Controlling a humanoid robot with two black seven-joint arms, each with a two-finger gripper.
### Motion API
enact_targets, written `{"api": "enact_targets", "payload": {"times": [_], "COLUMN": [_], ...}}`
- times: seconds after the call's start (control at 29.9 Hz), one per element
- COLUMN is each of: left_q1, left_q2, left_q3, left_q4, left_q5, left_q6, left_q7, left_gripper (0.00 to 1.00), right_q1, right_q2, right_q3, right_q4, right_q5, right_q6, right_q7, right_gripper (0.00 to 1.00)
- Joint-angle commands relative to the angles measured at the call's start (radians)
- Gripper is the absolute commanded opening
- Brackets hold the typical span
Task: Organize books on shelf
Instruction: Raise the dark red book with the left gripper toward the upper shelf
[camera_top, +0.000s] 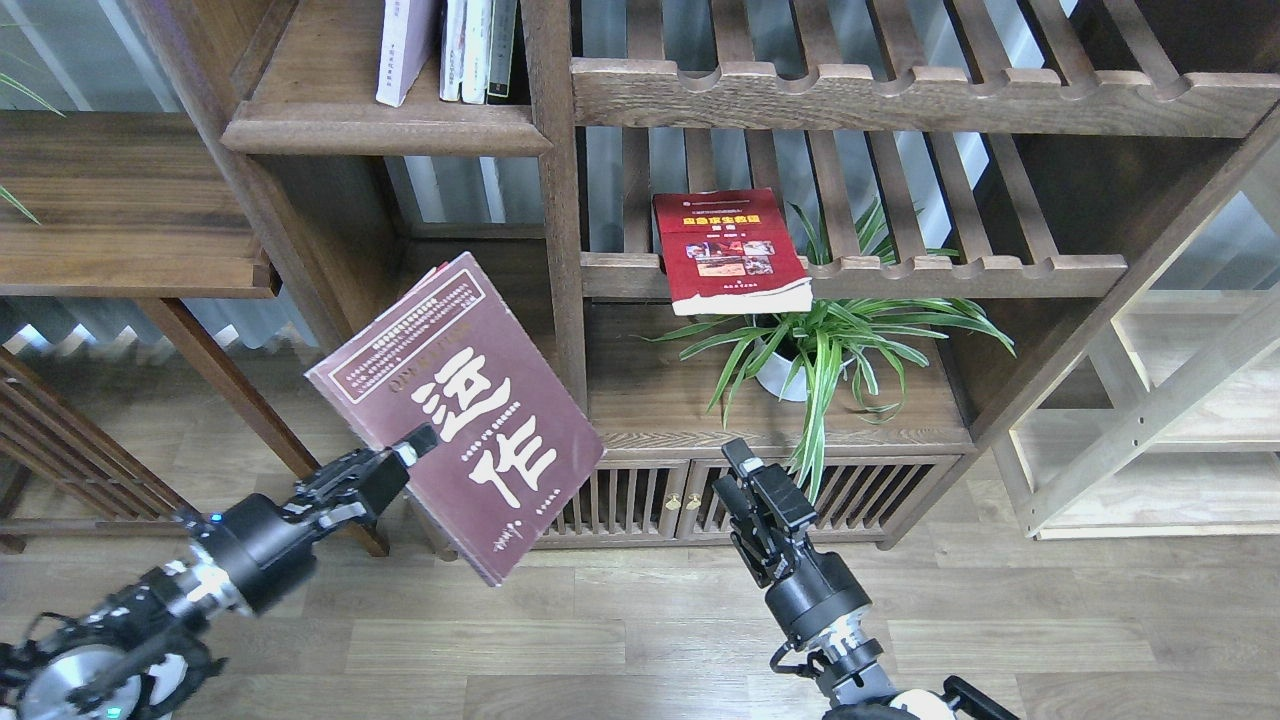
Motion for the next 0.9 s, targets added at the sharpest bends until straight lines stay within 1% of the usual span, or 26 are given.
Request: {"api": "enact_targets", "payload": {"times": [0.0,0.3,0.53,0.87], "left_q1": [0.001,-0.013,-0.082,-0.192], "left_q2": [0.062,0.136,0.145,0.139], "left_q3": [-0.019,-0.137,-0.245,-0.323], "left_q4": [-0.033,-0.140,-0.150,-0.156], "left_q5": [0.000,0.031,0.090,0.185], "left_q6": [0.000,0.000,0.000,0.000], "left_q7": [0.000,0.000,0.000,0.000], "left_gripper": [0.00,0.00,0.00,0.00], "right_q1": [0.003,0.023,0.031,0.055], "right_q2": [0.000,0.003,0.005,0.009], "right_q3": [0.002,0.022,0.022,0.024], "right_q4": [-0.004,-0.016,-0.019,-0.025], "right_q5": [0.001,0.003,0.004,0.006], "right_q6": [0.000,0.000,0.000,0.000], "right_q7": [0.000,0.000,0.000,0.002], "right_gripper": [0.74,0.74,0.74,0.74]}}
